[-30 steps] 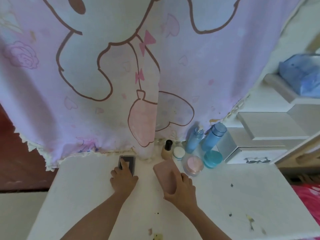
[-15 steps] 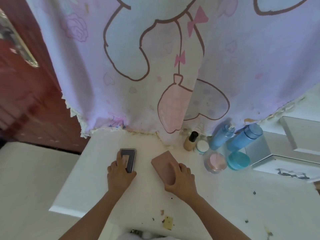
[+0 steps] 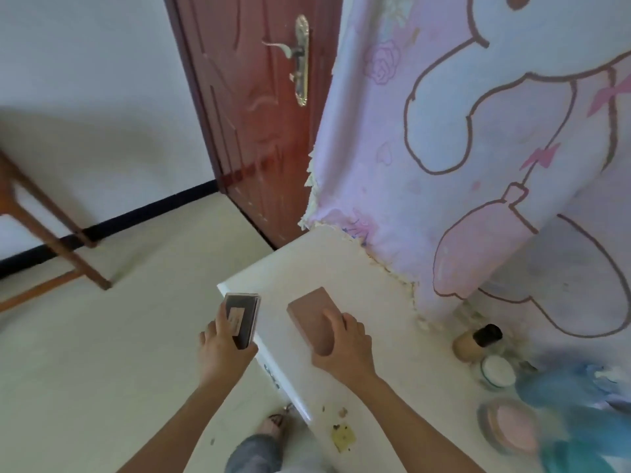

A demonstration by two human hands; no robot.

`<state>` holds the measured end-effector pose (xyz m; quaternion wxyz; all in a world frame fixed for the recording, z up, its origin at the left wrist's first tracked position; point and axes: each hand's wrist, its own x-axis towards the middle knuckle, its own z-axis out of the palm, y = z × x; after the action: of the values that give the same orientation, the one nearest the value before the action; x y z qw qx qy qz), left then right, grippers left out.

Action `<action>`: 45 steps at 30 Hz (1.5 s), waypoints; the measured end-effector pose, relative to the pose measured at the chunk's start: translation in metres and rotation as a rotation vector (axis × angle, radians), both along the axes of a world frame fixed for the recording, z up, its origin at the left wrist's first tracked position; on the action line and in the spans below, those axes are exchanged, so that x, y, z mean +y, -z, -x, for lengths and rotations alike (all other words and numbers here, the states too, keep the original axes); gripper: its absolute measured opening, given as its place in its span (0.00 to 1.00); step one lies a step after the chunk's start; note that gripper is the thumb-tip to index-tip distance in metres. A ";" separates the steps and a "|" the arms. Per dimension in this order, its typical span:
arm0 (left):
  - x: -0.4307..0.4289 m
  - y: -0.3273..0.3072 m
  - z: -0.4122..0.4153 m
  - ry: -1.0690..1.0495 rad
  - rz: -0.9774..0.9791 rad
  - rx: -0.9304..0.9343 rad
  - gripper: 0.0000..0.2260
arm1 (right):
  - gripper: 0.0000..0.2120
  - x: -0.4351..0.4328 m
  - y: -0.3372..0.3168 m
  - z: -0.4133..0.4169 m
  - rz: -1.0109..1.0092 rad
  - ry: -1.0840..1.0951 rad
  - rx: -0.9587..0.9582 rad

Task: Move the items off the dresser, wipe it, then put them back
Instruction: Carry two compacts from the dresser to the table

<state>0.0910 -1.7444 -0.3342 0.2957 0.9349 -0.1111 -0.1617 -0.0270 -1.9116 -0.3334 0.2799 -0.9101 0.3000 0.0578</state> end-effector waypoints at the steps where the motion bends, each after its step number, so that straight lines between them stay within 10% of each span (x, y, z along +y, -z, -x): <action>1: 0.013 -0.002 0.006 -0.056 -0.002 0.002 0.39 | 0.36 0.006 -0.001 -0.003 0.017 -0.051 -0.012; 23: 0.338 -0.086 0.097 -0.960 0.013 -0.269 0.38 | 0.38 0.291 -0.084 -0.094 0.088 -0.895 -0.279; 45: 0.497 -0.170 0.038 -0.809 0.113 -0.419 0.38 | 0.38 0.458 -0.162 -0.152 0.144 -0.784 -0.494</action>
<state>0.0529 -1.2472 -0.1639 0.3566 0.8982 0.1968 0.1657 0.1251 -1.4532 -0.1719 0.2361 -0.9584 -0.1389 -0.0801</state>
